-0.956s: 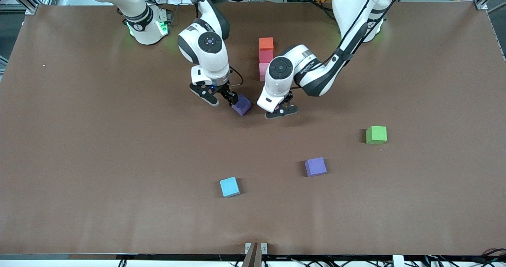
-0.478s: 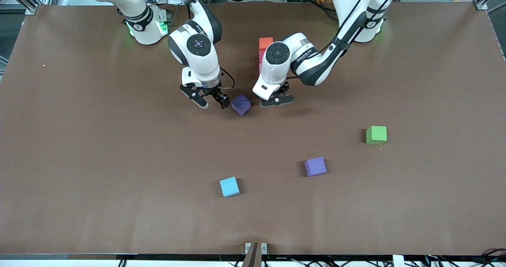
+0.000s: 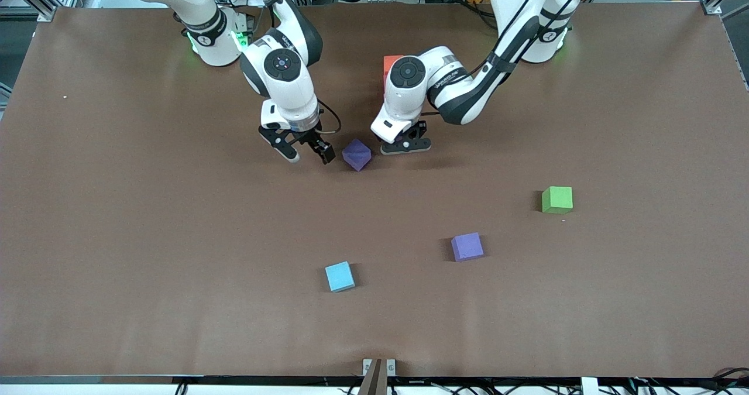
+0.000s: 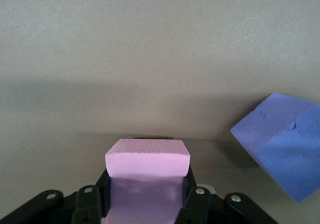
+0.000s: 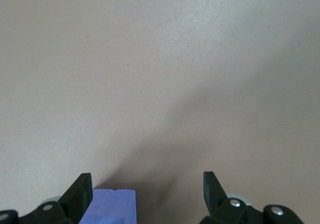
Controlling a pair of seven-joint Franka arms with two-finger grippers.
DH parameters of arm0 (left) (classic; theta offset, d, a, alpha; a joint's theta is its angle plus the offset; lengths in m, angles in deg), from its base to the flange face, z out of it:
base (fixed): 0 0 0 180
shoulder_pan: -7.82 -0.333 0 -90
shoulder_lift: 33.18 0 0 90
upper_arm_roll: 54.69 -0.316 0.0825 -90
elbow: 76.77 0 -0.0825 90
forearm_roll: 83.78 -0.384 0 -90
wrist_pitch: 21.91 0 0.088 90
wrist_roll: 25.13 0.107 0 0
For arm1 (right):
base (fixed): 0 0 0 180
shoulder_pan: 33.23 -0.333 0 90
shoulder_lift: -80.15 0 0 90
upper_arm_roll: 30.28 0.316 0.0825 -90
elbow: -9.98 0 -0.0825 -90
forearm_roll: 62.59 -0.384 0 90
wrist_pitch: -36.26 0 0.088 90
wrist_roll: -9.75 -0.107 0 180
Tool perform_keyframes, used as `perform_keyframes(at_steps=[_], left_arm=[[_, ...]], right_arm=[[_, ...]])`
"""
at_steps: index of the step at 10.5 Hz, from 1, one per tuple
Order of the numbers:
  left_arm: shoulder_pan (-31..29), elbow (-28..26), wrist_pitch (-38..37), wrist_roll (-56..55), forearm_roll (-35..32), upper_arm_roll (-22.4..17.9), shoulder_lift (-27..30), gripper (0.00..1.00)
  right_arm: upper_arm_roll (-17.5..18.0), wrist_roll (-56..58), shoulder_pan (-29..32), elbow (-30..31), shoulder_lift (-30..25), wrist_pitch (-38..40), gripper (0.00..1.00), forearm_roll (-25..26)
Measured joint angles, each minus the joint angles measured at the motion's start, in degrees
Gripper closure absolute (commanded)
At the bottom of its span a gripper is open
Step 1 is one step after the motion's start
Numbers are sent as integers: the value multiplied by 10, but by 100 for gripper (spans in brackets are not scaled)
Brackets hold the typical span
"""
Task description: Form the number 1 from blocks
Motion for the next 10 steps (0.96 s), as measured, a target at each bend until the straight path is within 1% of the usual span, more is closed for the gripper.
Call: perform_keyframes(at_steps=[6,10], left_arm=[[1,-11,3,0,-4,18,0,100],[1,-36,28,-14,-26,23,0,100]], right_arm=[[0,-2,0,17,0,-17,2,0],[0,-2,0,17,0,-17,3,0]])
